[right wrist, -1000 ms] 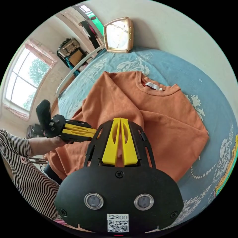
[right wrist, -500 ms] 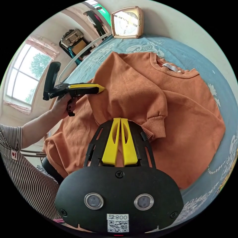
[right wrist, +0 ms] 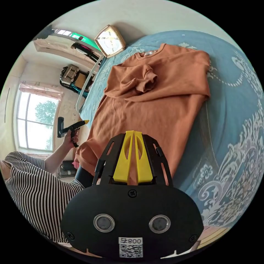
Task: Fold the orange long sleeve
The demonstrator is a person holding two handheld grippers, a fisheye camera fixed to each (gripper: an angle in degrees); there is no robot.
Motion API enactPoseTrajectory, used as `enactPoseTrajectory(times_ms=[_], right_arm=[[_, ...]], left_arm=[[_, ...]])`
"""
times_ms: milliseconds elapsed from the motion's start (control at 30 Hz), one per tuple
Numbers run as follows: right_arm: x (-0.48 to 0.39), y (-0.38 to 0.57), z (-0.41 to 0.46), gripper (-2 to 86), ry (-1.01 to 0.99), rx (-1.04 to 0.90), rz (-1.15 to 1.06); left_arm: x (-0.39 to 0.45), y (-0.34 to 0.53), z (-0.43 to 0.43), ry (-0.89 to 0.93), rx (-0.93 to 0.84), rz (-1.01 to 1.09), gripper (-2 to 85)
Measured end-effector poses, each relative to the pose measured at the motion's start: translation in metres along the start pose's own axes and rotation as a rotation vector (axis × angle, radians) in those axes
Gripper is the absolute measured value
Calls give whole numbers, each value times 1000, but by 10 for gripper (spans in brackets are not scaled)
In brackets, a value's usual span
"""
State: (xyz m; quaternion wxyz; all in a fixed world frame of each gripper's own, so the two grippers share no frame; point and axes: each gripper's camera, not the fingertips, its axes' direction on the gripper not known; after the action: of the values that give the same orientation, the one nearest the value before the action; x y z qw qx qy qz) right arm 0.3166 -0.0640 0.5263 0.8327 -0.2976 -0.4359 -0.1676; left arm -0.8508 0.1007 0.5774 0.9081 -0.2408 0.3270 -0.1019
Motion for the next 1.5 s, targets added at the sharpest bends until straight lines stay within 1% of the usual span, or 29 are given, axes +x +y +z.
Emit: enactPoseTrajectory(times_ms=[200,267,367,500,567,633,767,1000,1133,1300,1367,1500], right_arm=[[28,101,-21,39,-91,13,163],[34,124,-22,54,-112,-3,195],[42,155,-20,71,-76,-57,222],[57,186,-11,83,5,-141,260],[67,195,-4,86,-6,-190,283],[75,202,3,89,-18,-225,287],[93,213,18,92,-37,-319,310],[110,221,30,94,-31,-398,330],[116,221,36,95,-25,-419,341],[124,228,48,91,-12,-462,365],[128,231,50,86,-13,-470,373],[135,240,52,60,-43,-472,387]], left_arm=[[-65,70,-33,49,-47,-108,81],[-91,95,-38,125,-78,-161,95],[-118,127,-42,225,-110,-211,109],[-142,160,-47,294,-118,-249,118],[-157,178,-50,370,-110,-279,121],[-164,189,-52,403,-102,-287,123],[-173,207,-59,421,-101,-275,123],[-185,235,-74,454,-71,-270,125],[-193,253,-84,501,-50,-275,127],[-194,270,-85,514,-80,-263,126],[-193,277,-78,515,-108,-261,117],[-191,287,-80,511,-101,-247,92]])
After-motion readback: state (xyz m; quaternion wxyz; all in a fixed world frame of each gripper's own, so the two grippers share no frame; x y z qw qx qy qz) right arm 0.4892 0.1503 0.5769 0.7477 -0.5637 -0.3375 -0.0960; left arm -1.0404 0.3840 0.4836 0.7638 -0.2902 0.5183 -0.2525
